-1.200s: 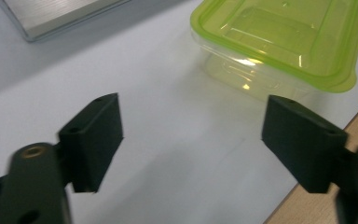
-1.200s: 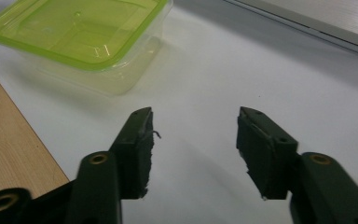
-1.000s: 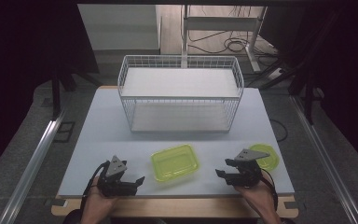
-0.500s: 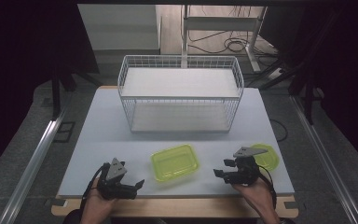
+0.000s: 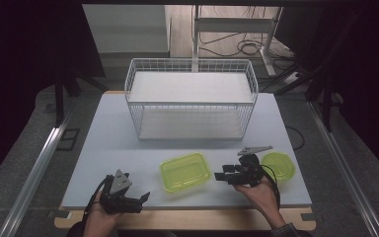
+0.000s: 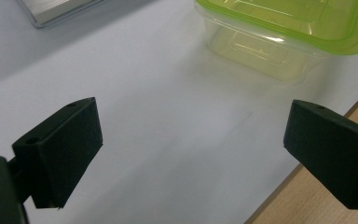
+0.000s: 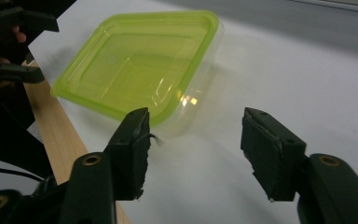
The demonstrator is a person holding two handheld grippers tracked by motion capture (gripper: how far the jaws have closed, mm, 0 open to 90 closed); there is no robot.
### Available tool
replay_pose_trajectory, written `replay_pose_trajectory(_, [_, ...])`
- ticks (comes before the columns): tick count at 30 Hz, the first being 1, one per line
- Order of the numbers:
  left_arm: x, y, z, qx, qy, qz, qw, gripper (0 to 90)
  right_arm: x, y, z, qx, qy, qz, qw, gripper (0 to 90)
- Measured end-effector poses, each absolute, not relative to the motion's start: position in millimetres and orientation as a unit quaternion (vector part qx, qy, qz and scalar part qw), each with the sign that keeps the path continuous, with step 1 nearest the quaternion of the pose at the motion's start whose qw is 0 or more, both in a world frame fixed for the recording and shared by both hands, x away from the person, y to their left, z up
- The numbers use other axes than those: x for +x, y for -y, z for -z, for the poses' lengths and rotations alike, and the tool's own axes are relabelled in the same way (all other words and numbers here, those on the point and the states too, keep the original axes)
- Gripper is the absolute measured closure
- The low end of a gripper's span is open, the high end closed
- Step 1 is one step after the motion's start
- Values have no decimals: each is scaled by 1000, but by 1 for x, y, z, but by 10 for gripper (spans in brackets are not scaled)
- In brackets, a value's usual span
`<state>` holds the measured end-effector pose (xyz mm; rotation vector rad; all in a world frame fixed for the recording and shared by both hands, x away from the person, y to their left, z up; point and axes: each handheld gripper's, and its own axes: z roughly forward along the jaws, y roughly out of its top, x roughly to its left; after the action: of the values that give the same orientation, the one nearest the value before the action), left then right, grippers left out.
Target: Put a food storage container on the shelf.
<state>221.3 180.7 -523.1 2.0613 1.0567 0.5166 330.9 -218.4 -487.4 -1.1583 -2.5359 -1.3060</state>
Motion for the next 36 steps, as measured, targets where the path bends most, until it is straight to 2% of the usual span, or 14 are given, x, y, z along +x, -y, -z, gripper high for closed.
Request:
replay_pose_trajectory(8, [220, -183, 524, 807, -413, -201, 371, 48, 355, 203, 493, -393, 812, 423, 82, 486])
replay_pose_trajectory(16, [220, -182, 525, 809, -411, -201, 369, 51, 376, 193, 503, -416, 787, 431, 146, 571])
replay_pose_trajectory(27, [220, -180, 525, 813, -407, -201, 364, 53, 389, 180, 514, -439, 773, 418, 187, 680])
replay_pose_trajectory(33, [220, -180, 525, 814, -406, -202, 362, 55, 391, 180, 516, -453, 758, 417, 215, 795])
replay_pose_trajectory(36, [220, -180, 525, 814, -406, -203, 362, 55, 390, 179, 514, -448, 759, 417, 222, 800])
